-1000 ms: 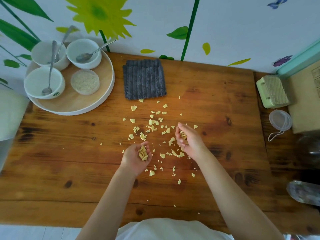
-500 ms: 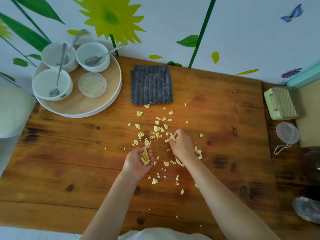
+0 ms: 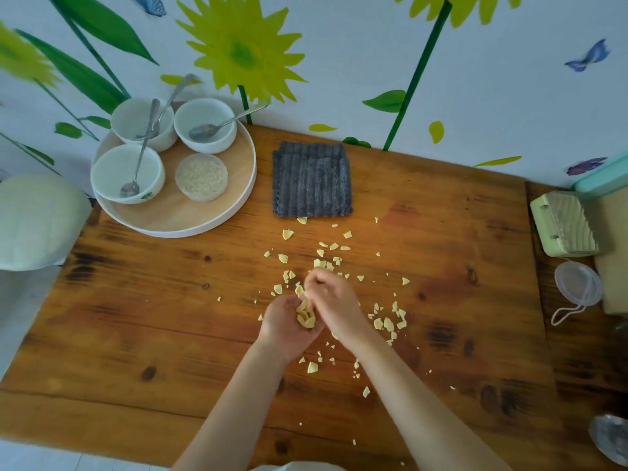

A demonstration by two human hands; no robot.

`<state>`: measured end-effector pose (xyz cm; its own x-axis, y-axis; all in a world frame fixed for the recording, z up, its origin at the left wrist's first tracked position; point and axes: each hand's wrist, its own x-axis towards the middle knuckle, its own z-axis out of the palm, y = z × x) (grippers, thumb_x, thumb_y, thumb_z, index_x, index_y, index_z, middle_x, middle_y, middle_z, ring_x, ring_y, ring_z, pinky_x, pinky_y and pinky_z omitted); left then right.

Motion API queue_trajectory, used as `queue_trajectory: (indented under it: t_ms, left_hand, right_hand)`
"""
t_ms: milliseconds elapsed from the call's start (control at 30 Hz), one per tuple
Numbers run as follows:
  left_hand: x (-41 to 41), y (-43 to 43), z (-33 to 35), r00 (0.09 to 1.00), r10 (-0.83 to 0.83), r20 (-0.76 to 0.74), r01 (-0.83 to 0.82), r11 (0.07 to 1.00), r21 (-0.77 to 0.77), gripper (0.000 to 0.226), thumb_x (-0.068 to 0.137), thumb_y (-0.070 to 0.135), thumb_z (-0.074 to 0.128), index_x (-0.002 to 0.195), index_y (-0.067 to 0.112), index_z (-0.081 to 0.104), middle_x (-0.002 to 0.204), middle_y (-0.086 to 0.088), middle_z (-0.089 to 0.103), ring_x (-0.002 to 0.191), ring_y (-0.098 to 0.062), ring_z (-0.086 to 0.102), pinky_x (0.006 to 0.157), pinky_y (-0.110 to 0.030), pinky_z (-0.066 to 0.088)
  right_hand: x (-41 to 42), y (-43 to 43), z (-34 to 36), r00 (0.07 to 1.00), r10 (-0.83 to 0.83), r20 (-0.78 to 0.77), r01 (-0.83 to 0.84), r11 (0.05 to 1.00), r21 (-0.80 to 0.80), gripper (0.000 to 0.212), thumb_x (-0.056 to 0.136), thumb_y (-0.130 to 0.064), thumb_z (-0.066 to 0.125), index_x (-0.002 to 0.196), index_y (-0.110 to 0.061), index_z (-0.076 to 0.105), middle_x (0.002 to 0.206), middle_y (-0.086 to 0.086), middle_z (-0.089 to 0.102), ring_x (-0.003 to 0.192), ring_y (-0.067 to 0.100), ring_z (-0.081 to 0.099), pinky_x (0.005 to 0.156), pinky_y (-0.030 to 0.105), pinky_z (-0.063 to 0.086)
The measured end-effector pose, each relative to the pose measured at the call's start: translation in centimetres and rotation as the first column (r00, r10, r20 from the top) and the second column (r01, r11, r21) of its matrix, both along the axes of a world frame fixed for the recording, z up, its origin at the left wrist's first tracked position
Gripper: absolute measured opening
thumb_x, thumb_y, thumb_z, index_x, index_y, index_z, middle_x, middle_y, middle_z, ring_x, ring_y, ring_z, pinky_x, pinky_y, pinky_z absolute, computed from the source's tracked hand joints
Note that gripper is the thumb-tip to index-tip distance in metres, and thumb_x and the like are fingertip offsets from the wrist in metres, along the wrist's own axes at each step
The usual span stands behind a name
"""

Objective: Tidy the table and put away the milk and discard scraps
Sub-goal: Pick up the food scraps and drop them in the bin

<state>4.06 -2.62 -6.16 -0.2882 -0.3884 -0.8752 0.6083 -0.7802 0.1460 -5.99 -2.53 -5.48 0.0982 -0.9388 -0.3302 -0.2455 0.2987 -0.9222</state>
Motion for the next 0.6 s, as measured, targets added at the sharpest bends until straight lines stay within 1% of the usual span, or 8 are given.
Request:
queue_trajectory:
  t_ms: [133, 267, 300, 333, 367, 400, 500, 600]
  left_hand:
    - [0.1, 0.2, -0.6, 0.995, 0.001, -0.098, -0.007, 0.998, -0.068, 0.035, 0.097, 0.015, 0.021, 0.083, 0.006, 0.052, 0.079, -0.01, 0.054, 0.078, -0.022, 0.05, 0.073, -0.034, 0.04]
    - [0.6, 0.1, -1.3, 0.981, 0.115, -0.158, -0.142, 0.976, -0.167, 0.041, 0.092, 0.014, 0.031, 0.066, 0.01, 0.063, 0.067, -0.007, 0.057, 0.065, -0.016, 0.06, 0.063, -0.029, 0.05]
    - [0.7, 0.0, -0.9, 0.986, 0.076, -0.147, -0.104, 0.976, -0.191, 0.062, 0.084, 0.009, 0.009, 0.055, 0.013, 0.064, 0.057, -0.003, 0.058, 0.055, -0.012, 0.061, 0.054, -0.024, 0.052]
    - [0.6, 0.0, -0.6, 0.986, 0.079, -0.147, -0.111, 0.967, -0.228, 0.037, 0.083, 0.009, 0.044, 0.052, 0.013, 0.063, 0.051, -0.001, 0.058, 0.049, -0.011, 0.061, 0.048, -0.021, 0.051]
    - [0.8, -0.4, 0.3, 0.973, 0.076, -0.216, -0.126, 0.966, -0.227, 0.006, 0.061, 0.011, 0.068, 0.057, 0.012, 0.063, 0.051, -0.001, 0.06, 0.048, -0.011, 0.063, 0.046, -0.021, 0.052]
    - [0.8, -0.5, 0.3, 0.984, 0.097, -0.152, -0.121, 0.98, -0.156, 0.032, 0.092, 0.018, 0.042, 0.067, 0.01, 0.062, 0.056, -0.003, 0.062, 0.05, -0.012, 0.065, 0.047, -0.021, 0.053]
    - [1.2, -1.7, 0.0, 0.974, 0.207, -0.086, -0.207, 0.978, 0.009, 0.028, 0.097, 0.009, 0.037, 0.077, 0.011, 0.057, 0.065, -0.003, 0.06, 0.058, -0.005, 0.064, 0.053, -0.017, 0.053]
    - [2.3, -2.2, -0.7, 0.94, 0.329, -0.094, -0.314, 0.939, 0.144, 0.027, 0.095, 0.012, 0.036, 0.078, 0.008, 0.057, 0.065, -0.005, 0.058, 0.063, -0.013, 0.054, 0.051, -0.02, 0.049]
  right_hand:
    - [2.4, 0.9, -0.7, 0.961, 0.118, -0.252, -0.186, 0.946, -0.266, 0.013, 0.077, -0.022, 0.043, 0.072, -0.014, 0.052, 0.062, -0.011, 0.048, 0.059, 0.002, 0.045, 0.061, 0.019, 0.038]
    - [2.9, 1.2, -0.7, 0.966, 0.038, -0.256, -0.14, 0.909, -0.393, 0.016, 0.078, -0.021, 0.044, 0.075, -0.01, 0.055, 0.072, -0.003, 0.056, 0.073, 0.01, 0.05, 0.07, 0.028, 0.044]
    - [3.1, 1.2, -0.6, 0.971, 0.028, -0.239, -0.13, 0.898, -0.421, 0.016, 0.078, -0.02, 0.045, 0.075, -0.009, 0.055, 0.072, -0.001, 0.057, 0.074, 0.011, 0.05, 0.07, 0.028, 0.044]
    - [3.3, 1.1, -0.3, 0.976, 0.012, -0.217, -0.112, 0.883, -0.456, 0.016, 0.079, -0.02, 0.045, 0.076, -0.009, 0.056, 0.073, 0.0, 0.058, 0.074, 0.013, 0.051, 0.07, 0.029, 0.044]
    - [3.4, 0.8, -0.2, 0.982, -0.014, -0.189, -0.08, 0.871, -0.484, 0.016, 0.081, -0.019, 0.045, 0.078, -0.008, 0.057, 0.074, 0.0, 0.058, 0.074, 0.013, 0.053, 0.069, 0.029, 0.045]
    - [3.5, 0.4, -0.1, 0.986, -0.058, -0.156, -0.028, 0.866, -0.499, 0.016, 0.082, -0.018, 0.045, 0.079, -0.009, 0.058, 0.075, -0.001, 0.059, 0.075, 0.013, 0.054, 0.068, 0.027, 0.046]
    - [3.0, -2.8, -0.8, 0.958, -0.242, -0.154, 0.164, 0.904, -0.396, 0.012, 0.086, -0.013, 0.047, 0.082, -0.013, 0.058, 0.074, -0.01, 0.056, 0.07, 0.002, 0.053, 0.065, 0.016, 0.044]
    - [2.2, -6.7, -2.9, 0.879, -0.274, -0.391, 0.21, 0.957, -0.198, 0.007, 0.09, -0.016, 0.053, 0.092, -0.011, 0.059, 0.081, -0.005, 0.058, 0.074, 0.008, 0.055, 0.068, 0.022, 0.049]
